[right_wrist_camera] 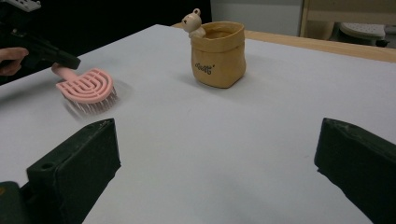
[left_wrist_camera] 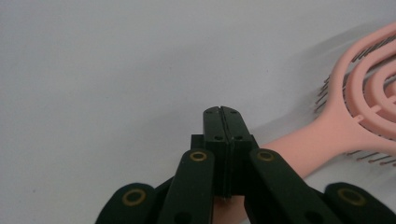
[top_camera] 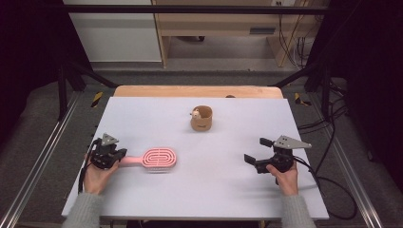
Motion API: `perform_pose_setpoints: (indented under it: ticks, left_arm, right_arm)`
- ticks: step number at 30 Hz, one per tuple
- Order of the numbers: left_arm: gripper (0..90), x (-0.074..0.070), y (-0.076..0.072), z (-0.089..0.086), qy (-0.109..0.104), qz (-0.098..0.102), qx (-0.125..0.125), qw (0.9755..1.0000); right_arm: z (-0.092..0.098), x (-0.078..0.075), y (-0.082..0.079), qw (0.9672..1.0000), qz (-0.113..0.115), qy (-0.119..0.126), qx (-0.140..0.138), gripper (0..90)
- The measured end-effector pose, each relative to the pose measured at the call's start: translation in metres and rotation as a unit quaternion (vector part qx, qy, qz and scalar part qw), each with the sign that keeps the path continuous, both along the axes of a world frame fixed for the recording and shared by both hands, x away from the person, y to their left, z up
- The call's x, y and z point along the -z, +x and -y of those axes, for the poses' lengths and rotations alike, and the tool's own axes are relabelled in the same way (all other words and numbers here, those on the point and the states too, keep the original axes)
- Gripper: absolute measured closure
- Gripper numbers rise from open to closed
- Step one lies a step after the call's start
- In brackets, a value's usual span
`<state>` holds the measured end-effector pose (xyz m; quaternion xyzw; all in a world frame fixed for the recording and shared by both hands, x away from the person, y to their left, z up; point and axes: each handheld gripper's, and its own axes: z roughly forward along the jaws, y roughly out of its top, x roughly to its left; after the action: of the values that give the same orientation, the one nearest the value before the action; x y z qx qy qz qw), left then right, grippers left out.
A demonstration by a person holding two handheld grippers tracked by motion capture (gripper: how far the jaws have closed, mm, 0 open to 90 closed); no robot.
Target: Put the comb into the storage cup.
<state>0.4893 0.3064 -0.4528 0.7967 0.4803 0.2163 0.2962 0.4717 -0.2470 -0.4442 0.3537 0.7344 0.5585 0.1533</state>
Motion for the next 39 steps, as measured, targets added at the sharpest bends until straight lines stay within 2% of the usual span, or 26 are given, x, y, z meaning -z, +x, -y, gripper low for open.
perform_pose_setpoints:
  ticks: [17, 39]
  left_arm:
    - [90.0, 0.000, -0.012, 0.006, 0.011, -0.012, 0.013, 0.9998]
    - [90.0, 0.000, -0.028, 0.005, 0.012, -0.018, 0.020, 0.9996]
  right_arm:
    - [0.000, 0.000, 0.000, 1.0000, -0.001, -0.001, 0.000, 0.3]
    - [0.000, 0.000, 0.000, 1.0000, -0.001, -0.002, -0.001, 0.3]
